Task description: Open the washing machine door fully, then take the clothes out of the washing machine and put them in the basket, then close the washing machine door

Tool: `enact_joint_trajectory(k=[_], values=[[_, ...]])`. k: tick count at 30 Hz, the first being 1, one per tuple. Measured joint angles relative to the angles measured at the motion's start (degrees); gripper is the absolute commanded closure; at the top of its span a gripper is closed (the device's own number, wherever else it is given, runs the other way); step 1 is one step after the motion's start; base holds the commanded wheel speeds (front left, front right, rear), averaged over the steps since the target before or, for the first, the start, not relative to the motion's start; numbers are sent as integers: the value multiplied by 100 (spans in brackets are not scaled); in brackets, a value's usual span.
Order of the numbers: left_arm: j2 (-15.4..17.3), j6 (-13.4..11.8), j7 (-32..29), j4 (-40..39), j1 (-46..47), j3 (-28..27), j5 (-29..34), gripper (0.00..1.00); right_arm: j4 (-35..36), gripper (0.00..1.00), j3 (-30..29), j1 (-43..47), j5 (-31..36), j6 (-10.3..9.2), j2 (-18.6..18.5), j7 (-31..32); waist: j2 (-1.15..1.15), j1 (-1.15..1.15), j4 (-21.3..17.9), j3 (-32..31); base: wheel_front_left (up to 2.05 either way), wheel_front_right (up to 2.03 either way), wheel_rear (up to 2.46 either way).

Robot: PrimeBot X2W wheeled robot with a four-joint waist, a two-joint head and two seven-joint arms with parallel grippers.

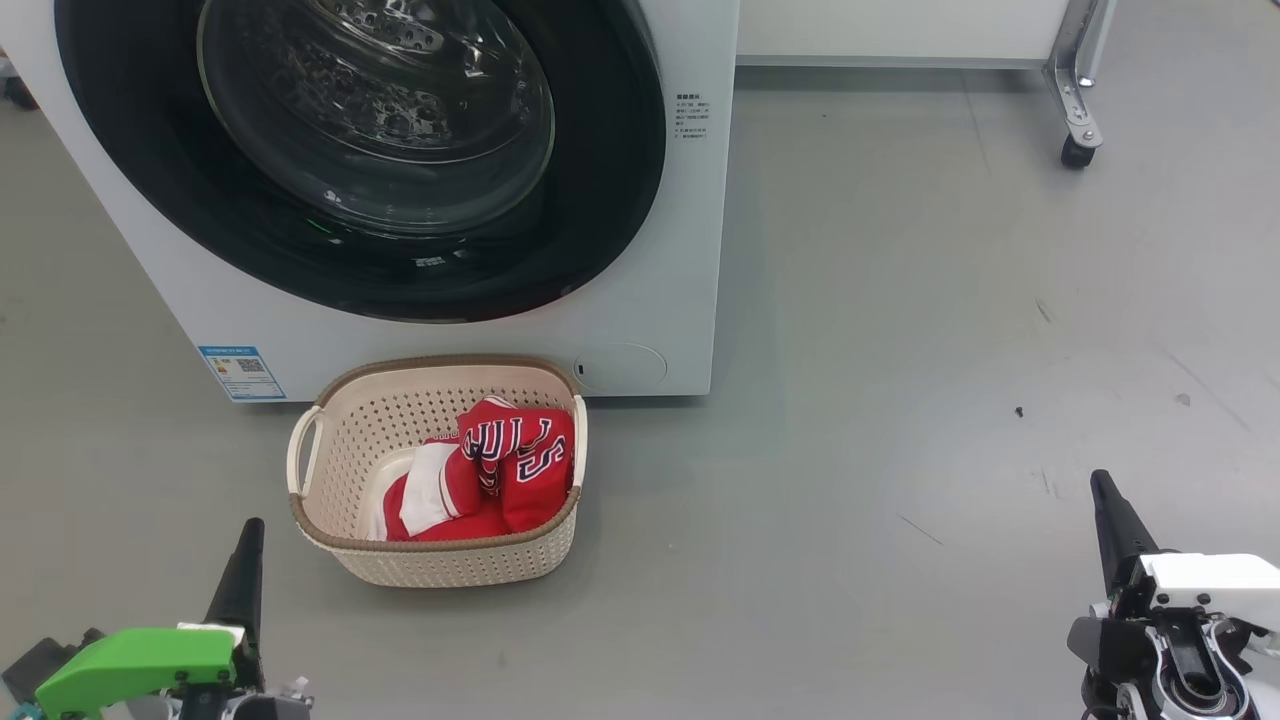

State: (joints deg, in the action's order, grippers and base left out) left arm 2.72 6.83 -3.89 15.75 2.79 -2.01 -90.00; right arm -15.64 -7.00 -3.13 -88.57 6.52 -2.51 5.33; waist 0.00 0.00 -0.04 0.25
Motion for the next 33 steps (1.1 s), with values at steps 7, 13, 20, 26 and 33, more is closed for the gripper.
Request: enact_joint_trajectory(k=[7,13,20,26,33], values=[[5,4,-67,3,41,-70,-275,100,-14,100,-62,-25,-316,45,25,91,0,0,4,-10,0,0,0],[5,4,-89,3,42,-76,-275,100,-14,100,-66,-27,-316,45,25,91,0,0,4,-10,0,0,0],[5,4,-91,3,43,-78,-275,100,-14,100,-67,-29,-316,45,25,91,0,0,4,-10,0,0,0],[5,4,-92,2,43,-79,-275,100,-14,100,-67,-29,-316,45,25,91,0,0,4,-9,0,0,0],[5,4,-92,2,43,-81,-275,100,-14,100,-67,-30,-316,45,25,91,0,0,4,-9,0,0,0]])
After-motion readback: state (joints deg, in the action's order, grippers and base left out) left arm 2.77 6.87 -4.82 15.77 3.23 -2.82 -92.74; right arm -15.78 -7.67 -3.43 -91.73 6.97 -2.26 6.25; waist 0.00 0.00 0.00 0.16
